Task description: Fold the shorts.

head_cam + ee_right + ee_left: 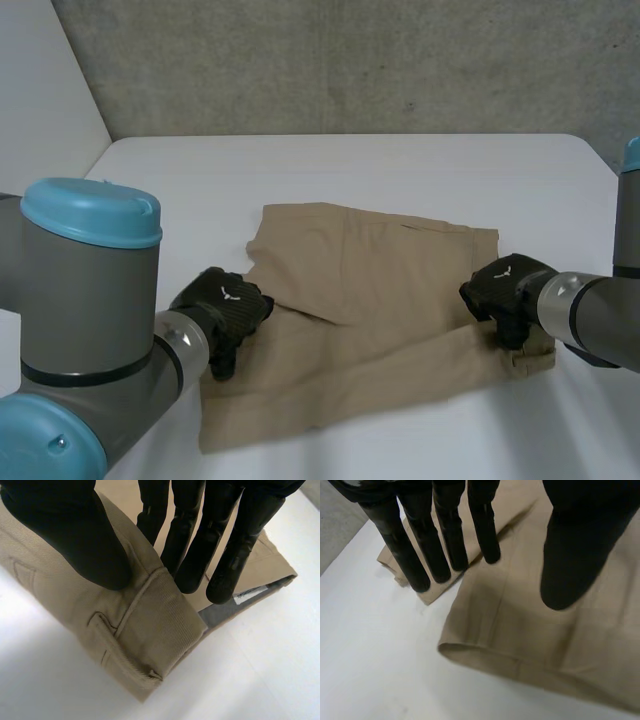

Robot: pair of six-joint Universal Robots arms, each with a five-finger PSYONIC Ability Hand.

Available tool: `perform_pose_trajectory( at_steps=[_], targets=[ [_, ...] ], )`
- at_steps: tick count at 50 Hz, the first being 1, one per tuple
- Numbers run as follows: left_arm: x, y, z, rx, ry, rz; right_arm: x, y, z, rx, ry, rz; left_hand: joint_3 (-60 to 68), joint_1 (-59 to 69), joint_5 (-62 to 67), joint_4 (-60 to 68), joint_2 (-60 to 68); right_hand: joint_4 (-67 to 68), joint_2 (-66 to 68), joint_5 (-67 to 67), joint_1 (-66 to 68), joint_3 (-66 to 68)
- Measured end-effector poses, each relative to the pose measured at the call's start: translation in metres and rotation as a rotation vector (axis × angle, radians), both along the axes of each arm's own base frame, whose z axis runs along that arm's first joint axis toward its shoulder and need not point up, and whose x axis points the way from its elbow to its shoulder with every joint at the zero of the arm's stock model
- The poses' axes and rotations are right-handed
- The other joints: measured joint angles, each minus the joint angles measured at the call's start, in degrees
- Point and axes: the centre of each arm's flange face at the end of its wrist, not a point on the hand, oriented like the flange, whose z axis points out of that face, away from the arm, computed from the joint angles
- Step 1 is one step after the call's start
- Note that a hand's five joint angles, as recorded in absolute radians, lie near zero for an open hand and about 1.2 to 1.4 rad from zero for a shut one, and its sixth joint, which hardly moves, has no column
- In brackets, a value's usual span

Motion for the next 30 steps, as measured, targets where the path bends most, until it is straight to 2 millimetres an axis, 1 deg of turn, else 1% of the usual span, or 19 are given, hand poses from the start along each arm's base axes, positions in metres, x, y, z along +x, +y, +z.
perform_pose_trajectory(
  at_steps=[1,5,7,8,13,15,18,19,20,22,23,26,30],
  targets=[
    [-0.001,0.002,0.002,0.011,0.029,0.018,0.001,-0.001,-0.002,-0.004,-0.015,-0.014,-11.8,-12.0,-12.1,-11.9,-11.8,0.0,0.0,0.0,0.0,0.0],
    [0.001,0.008,0.013,0.039,0.127,0.072,0.001,-0.001,-0.005,-0.005,-0.036,-0.029,-12.8,-12.3,-13.8,-13.0,-13.0,0.0,0.0,0.0,0.0,0.0],
    [0.002,0.01,0.014,0.044,0.143,0.081,0.001,-0.001,-0.005,-0.004,-0.037,-0.029,-12.8,-12.3,-13.8,-13.0,-13.0,0.0,0.0,0.0,0.0,0.0],
    [0.005,0.014,0.02,0.064,0.194,0.112,0.001,0.001,-0.007,-0.003,-0.041,-0.029,-12.8,-12.3,-14.3,-13.4,-13.4,0.0,0.0,0.0,0.0,0.0],
    [0.012,0.023,0.02,0.1,0.226,0.143,0.001,0.003,-0.007,-0.003,-0.041,-0.026,-15.3,-14.4,-16.6,-15.9,-15.6,0.0,0.0,0.0,0.0,0.0],
    [0.015,0.026,0.017,0.114,0.222,0.15,0.001,0.003,-0.007,-0.003,-0.041,-0.024,-15.3,-14.4,-16.7,-16.0,-15.6,0.0,0.0,0.0,0.0,0.0],
    [0.019,0.03,0.008,0.143,0.198,0.161,0.001,0.004,-0.007,-0.003,-0.04,-0.022,-15.3,-14.4,-16.7,-16.0,-15.6,0.0,0.0,0.0,0.0,0.0],
    [0.019,0.03,0.008,0.143,0.198,0.161,0.001,0.004,-0.007,-0.003,-0.04,-0.022,-15.3,-14.4,-16.7,-16.0,-15.6,0.0,0.0,0.0,0.0,0.0],
    [0.021,0.032,0.001,0.159,0.182,0.165,0.001,0.004,-0.006,-0.004,-0.041,-0.022,-15.3,-14.4,-16.7,-16.0,-15.6,0.0,0.0,0.0,0.0,0.0],
    [0.022,0.032,-0.004,0.169,0.17,0.167,0.0,0.005,-0.005,-0.006,-0.042,-0.022,-15.3,-14.4,-16.7,-16.0,-15.6,0.0,0.0,0.0,0.0,0.0],
    [0.022,0.032,-0.011,0.183,0.156,0.169,0.0,0.006,-0.003,-0.011,-0.044,-0.021,-15.3,-14.4,-16.7,-16.0,-15.6,0.0,0.0,0.0,0.0,0.0],
    [0.021,0.03,-0.024,0.203,0.136,0.173,0.0,0.008,0.0,-0.019,-0.046,-0.02,-15.3,-14.4,-16.7,-16.0,-15.6,0.0,0.0,0.0,0.0,0.0],
    [0.018,0.027,-0.036,0.212,0.129,0.176,-0.001,0.012,0.002,-0.023,-0.047,-0.017,-14.4,-12.5,-14.2,-13.9,-13.9,0.0,0.0,0.0,0.0,0.0]
  ],
)
